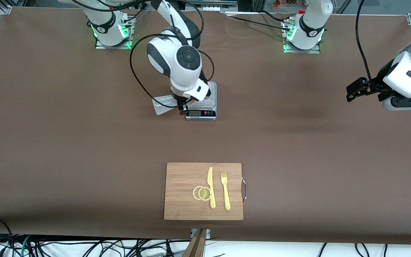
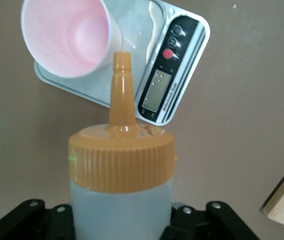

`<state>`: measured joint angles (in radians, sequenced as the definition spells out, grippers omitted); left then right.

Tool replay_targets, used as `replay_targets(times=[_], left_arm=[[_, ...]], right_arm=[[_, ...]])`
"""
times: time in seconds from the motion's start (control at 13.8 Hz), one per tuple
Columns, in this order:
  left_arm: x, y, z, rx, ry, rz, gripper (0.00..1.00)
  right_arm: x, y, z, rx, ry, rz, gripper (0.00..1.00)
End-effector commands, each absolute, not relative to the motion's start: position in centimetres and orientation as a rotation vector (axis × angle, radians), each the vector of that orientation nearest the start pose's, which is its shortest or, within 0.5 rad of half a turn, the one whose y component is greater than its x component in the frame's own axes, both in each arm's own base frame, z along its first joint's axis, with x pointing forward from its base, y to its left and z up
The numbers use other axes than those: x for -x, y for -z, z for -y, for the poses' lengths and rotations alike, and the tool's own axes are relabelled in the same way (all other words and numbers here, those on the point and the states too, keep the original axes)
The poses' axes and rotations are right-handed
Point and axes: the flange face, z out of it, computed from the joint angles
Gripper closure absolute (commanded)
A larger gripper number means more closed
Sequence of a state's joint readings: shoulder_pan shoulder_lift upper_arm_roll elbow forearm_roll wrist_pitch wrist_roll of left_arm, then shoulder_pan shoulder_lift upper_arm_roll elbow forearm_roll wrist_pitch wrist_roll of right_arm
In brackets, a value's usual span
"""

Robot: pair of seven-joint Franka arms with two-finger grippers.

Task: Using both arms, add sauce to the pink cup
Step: 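Tilt the bottle nozzle over the pink cup with the right gripper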

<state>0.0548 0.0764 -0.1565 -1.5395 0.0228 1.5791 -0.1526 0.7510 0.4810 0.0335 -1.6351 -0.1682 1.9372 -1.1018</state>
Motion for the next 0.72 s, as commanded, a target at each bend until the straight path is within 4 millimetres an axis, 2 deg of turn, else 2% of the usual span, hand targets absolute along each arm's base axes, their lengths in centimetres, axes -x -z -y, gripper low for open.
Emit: replay_targets(times=[0.0,0.14,0.65], left_arm=[[-57.9,-60.2,5.3,3.134,-0.048,0.077,0.00],[-57.9,-60.2,5.3,3.134,-0.048,0.077,0.00],[-57.9,-60.2,5.3,3.134,-0.048,0.077,0.00]], right_arm=[[-46.7,-33.0,-46.2,-1.643,0.349,-2.486,1.00],[-45.6,-33.0,-47.0,-1.620,0.374,-2.472,1.00],[-44.6,-32.5,-47.1,-1.572,0.454,-2.437,1.00]])
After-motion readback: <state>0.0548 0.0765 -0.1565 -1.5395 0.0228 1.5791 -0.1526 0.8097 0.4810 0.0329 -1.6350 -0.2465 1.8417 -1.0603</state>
